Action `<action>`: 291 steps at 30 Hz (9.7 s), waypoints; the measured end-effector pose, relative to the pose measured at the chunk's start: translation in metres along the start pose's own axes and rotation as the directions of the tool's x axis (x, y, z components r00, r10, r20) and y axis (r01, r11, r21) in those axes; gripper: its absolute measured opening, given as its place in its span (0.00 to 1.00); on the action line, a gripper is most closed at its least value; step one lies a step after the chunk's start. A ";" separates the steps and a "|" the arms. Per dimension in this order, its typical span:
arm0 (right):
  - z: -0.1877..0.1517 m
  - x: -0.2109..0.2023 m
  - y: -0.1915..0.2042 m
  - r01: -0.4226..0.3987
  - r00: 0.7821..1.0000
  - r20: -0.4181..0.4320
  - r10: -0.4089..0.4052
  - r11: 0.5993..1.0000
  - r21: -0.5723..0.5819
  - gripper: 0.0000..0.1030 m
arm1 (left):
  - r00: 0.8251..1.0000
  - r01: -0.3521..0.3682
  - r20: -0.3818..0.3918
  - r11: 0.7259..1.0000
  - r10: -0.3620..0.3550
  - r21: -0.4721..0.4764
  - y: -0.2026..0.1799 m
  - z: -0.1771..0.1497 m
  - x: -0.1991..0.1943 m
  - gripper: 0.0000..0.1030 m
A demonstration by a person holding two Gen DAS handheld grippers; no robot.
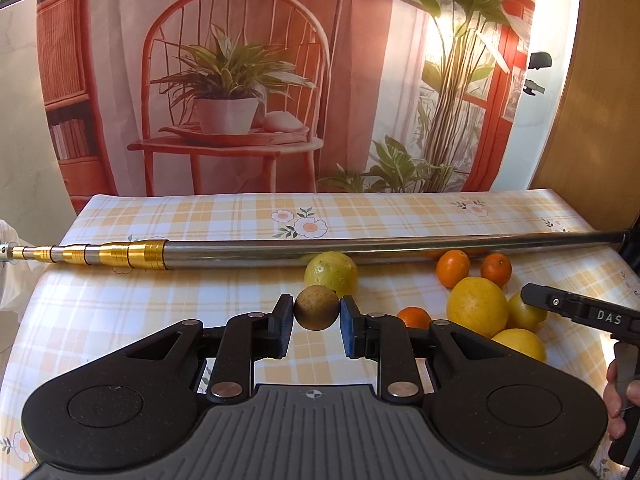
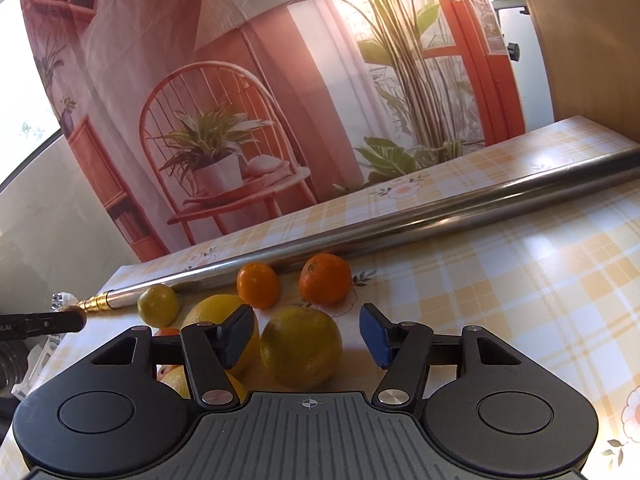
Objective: Organize fruits
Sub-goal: 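Close the left gripper on another small brown fruit while the right approaches a yellow citrus, then close the right gripper on the yellow-orange citrus fruit, then carry the yellow citrus and brown fruit over the white plate with both grippers, then lower the yellow citrus and brown fruit toward the plate with both grippers, then open the right gripper to drop the citrus while the left releases the brown fruit, then close the left gripper on an orange mandarin while the right approaches a yellow lemon, then close the right gripper on the large yellow lemon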
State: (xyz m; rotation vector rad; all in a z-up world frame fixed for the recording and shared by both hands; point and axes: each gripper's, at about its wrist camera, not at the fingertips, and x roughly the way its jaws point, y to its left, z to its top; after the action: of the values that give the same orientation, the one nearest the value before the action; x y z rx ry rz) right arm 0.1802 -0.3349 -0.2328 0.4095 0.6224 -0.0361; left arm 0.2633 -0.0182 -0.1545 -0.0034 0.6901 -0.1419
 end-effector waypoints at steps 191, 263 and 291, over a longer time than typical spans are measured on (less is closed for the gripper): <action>-0.005 -0.130 0.118 -0.034 0.998 0.036 0.056 0.897 -0.440 0.46 | 0.998 -0.043 0.035 0.978 0.052 -0.204 0.047 -0.046 -0.133 0.27; -0.017 -0.037 -0.006 0.024 0.999 0.033 -0.023 0.998 -0.052 0.64 | 0.989 0.115 -0.087 0.993 -0.118 -0.040 -0.027 -0.009 0.032 0.33; -0.018 -0.038 -0.003 0.012 0.999 -0.048 -0.015 0.999 -0.049 0.77 | 1.000 0.015 0.002 0.990 -0.014 -0.141 -0.005 -0.055 -0.059 0.33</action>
State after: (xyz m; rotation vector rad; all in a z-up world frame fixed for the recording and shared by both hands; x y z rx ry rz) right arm 0.1386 -0.3339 -0.2250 0.3597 0.6724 -0.0238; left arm 0.1832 -0.0134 -0.1591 -0.1439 0.6984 -0.1069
